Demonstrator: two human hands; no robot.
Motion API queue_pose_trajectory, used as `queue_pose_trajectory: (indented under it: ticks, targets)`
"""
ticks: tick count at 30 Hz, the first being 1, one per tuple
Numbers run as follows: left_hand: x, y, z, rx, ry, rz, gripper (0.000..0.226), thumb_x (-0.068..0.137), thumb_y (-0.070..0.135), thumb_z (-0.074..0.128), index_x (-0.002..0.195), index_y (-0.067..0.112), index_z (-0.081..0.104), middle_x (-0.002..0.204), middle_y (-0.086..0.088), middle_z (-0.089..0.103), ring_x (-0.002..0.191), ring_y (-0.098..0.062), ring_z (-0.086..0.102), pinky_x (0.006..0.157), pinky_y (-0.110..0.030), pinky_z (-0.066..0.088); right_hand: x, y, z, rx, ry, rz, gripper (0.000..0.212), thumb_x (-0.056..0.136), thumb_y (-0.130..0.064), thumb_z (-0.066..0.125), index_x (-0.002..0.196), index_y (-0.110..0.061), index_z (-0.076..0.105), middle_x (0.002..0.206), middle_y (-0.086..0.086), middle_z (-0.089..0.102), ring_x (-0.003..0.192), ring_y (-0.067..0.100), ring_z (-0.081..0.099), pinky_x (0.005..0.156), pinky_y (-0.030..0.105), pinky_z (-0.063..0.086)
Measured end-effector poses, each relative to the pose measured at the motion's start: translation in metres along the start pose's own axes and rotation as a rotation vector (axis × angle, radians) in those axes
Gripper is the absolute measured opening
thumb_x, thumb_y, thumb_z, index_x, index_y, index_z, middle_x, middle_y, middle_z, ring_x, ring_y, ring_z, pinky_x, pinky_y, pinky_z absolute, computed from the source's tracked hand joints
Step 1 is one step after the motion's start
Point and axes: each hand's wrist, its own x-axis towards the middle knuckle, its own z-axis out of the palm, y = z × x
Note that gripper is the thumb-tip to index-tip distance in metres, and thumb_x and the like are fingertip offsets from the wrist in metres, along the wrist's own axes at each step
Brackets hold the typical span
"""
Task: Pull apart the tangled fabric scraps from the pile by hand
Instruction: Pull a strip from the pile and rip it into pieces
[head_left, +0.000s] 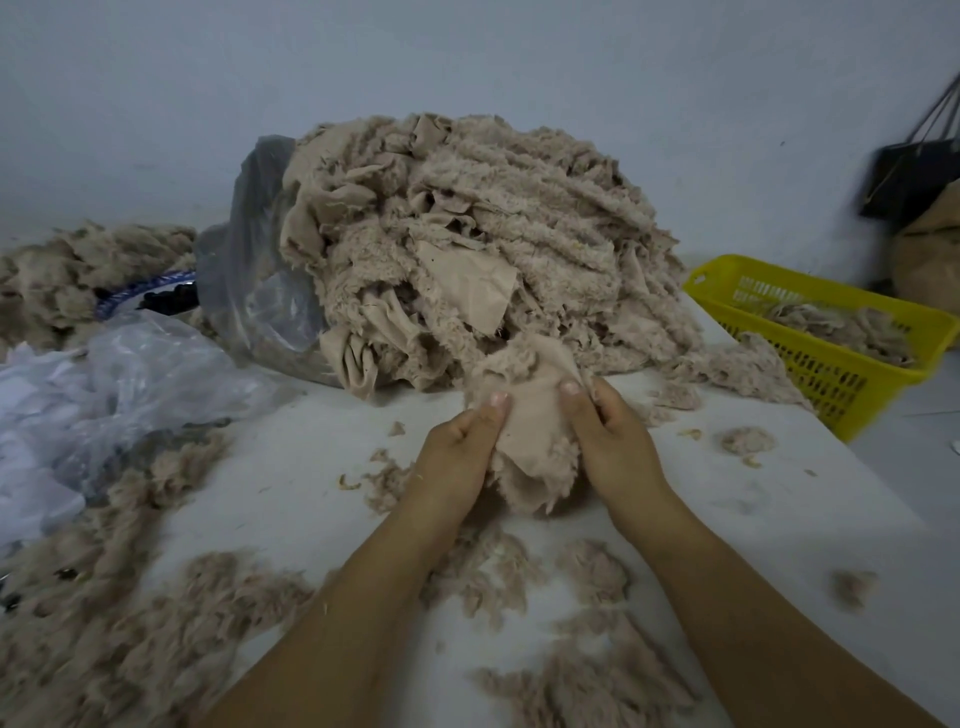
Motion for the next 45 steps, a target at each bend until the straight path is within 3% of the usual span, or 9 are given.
queue_pose_trajectory:
  ticks: [5,10,14,19,23,28,32,41,45]
  targets:
    - [0.003,0.003,-0.008,-0.147,0.048,-0.025,0.059,0.071,0.073,0.070,0.104,0.025,0.078,0.104,0.002,0.077,0.103,-0.017,0.071,0.101,-0.039,0.050,0.011,-0.008,-0.010,0.585,0.182,0.222,0.027,0.102,-0.038,0.048,0.118,-0.020,0.061,0.108,0.003,0.070,0.090,0.014,0.071,0.072,0.032,0.058]
    - [0.014,0.006,-0.023,-0.532,0.322,-0.035,0.041,0.098,0.039,0.059,0.062,0.020,0.060,0.043,0.010,0.049,0.035,-0.004,0.042,0.037,-0.016,0.036,0.014,-0.007,-0.024,0.869,0.155,0.277,0.008,0.105,-0.029,0.044,0.111,-0.025,0.048,0.059,-0.005,0.035,0.042,0.006,0.032,0.040,0.019,0.032]
    - [0.014,0.009,-0.030,-0.658,0.419,-0.058,0.034,0.096,0.040,0.062,0.070,0.019,0.055,0.041,0.009,0.041,0.033,-0.005,0.034,0.035,-0.017,0.032,0.013,-0.011,-0.020,0.863,0.159,0.260,0.008,0.104,-0.030,0.046,0.102,-0.025,0.052,0.055,-0.007,0.034,0.044,0.006,0.031,0.041,0.019,0.032]
    - [0.003,0.015,-0.023,0.191,0.309,-0.031,0.067,0.082,0.077,0.046,0.055,0.019,0.067,0.054,0.006,0.067,0.055,-0.006,0.063,0.060,-0.030,0.042,0.015,-0.011,-0.023,0.949,0.159,0.288,0.004,0.101,-0.018,0.053,0.101,-0.016,0.057,0.065,-0.005,0.048,0.052,0.006,0.046,0.055,0.020,0.045]
    - [0.004,0.003,-0.011,0.684,0.292,0.442,0.049,0.089,0.068,0.051,0.085,0.022,0.066,0.102,0.006,0.052,0.094,-0.013,0.057,0.079,-0.025,0.048,0.010,-0.014,-0.017,0.840,-0.040,0.273,0.009,0.099,-0.017,0.055,0.093,-0.013,0.060,0.062,-0.005,0.051,0.053,0.006,0.046,0.052,0.019,0.043]
    - [-0.003,0.006,0.002,0.310,-0.133,0.222,0.058,0.082,0.081,0.046,0.113,0.037,0.066,0.110,0.024,0.064,0.099,0.010,0.059,0.078,-0.007,0.043,-0.003,-0.016,-0.008,0.720,-0.314,0.226,0.013,0.082,-0.030,0.068,0.076,-0.019,0.071,0.060,-0.005,0.051,0.053,0.005,0.045,0.053,0.017,0.045]
    - [-0.005,0.006,-0.001,0.146,-0.123,0.130,0.036,0.084,0.056,0.064,0.058,0.031,0.064,0.056,0.016,0.061,0.051,0.004,0.055,0.050,-0.009,0.041,-0.004,-0.015,-0.006,0.655,-0.327,0.229,0.025,0.082,-0.038,0.067,0.081,-0.013,0.068,0.059,-0.005,0.050,0.051,0.006,0.043,0.057,0.020,0.044]
    - [-0.008,0.017,0.001,-0.294,-0.050,-0.002,0.034,0.075,0.050,0.072,0.077,0.016,0.072,0.072,-0.014,0.065,0.059,-0.021,0.059,0.056,-0.028,0.049,-0.002,-0.015,0.003,0.497,-0.105,0.178,0.043,0.097,-0.043,0.056,0.058,-0.025,0.061,0.061,-0.004,0.051,0.052,0.009,0.043,0.057,0.024,0.041]
    - [-0.003,0.021,-0.006,-0.506,0.014,-0.028,0.024,0.086,0.039,0.066,0.092,0.017,0.076,0.079,-0.011,0.071,0.065,-0.021,0.065,0.060,-0.031,0.056,-0.005,-0.014,0.001,0.399,-0.217,0.093,0.043,0.082,-0.065,0.058,0.088,-0.027,0.076,0.077,-0.006,0.063,0.067,0.009,0.058,0.068,0.025,0.051]
